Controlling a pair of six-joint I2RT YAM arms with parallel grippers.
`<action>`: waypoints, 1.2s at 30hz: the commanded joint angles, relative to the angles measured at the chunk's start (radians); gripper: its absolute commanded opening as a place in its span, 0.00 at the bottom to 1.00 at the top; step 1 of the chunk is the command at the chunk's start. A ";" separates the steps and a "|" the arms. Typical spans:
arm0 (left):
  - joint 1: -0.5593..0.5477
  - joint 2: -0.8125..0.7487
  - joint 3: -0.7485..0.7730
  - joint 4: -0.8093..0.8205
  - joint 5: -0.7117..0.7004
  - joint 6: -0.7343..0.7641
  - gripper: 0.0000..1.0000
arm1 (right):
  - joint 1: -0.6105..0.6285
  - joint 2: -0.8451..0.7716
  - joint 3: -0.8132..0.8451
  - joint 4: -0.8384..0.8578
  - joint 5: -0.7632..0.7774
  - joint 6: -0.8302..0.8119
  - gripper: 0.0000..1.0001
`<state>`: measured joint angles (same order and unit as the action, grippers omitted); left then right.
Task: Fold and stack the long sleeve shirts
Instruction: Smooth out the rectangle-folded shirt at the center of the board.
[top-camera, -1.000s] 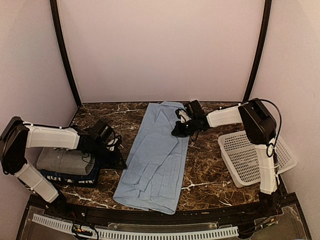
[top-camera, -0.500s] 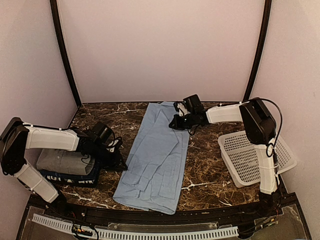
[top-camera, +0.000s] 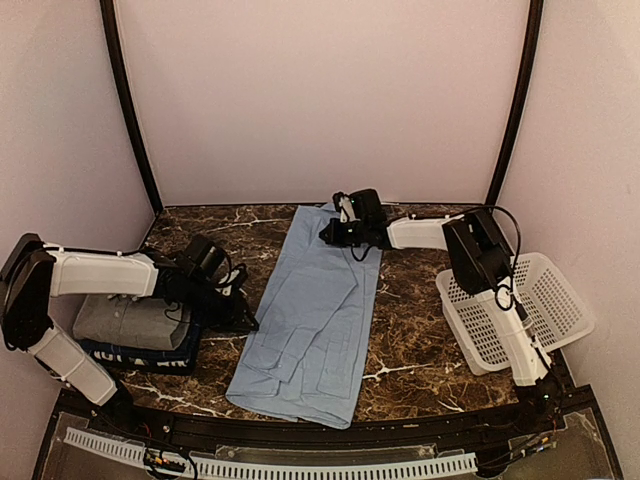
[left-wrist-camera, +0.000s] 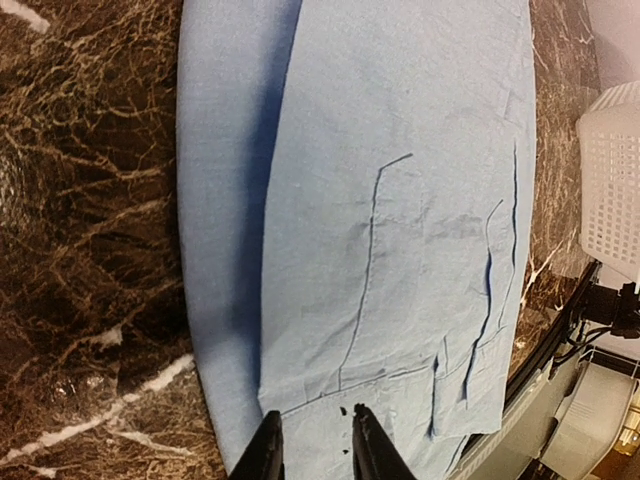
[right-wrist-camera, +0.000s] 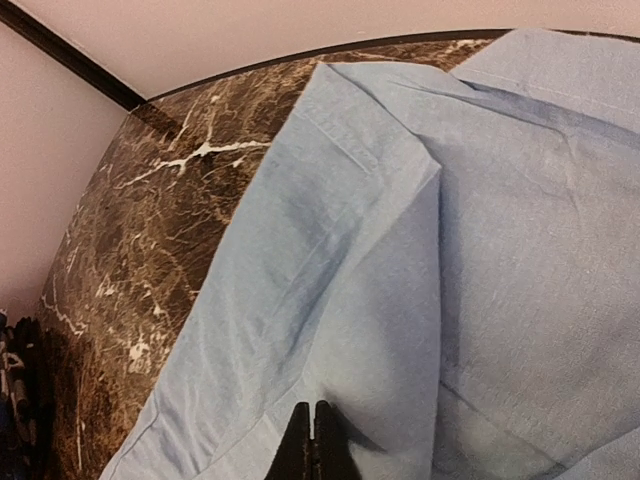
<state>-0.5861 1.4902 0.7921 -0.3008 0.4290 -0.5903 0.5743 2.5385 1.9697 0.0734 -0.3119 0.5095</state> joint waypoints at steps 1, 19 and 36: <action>0.006 -0.017 0.033 -0.008 -0.006 0.013 0.23 | -0.010 0.075 0.084 0.046 0.093 0.059 0.00; 0.006 0.035 -0.002 0.041 0.013 0.024 0.23 | -0.079 0.273 0.295 0.018 -0.080 0.362 0.04; 0.057 -0.051 -0.123 0.096 0.022 0.007 0.24 | -0.090 0.061 0.209 -0.070 -0.187 0.190 0.19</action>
<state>-0.5316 1.4673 0.7078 -0.2401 0.4294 -0.5831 0.4786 2.7319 2.2284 0.0437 -0.4828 0.7891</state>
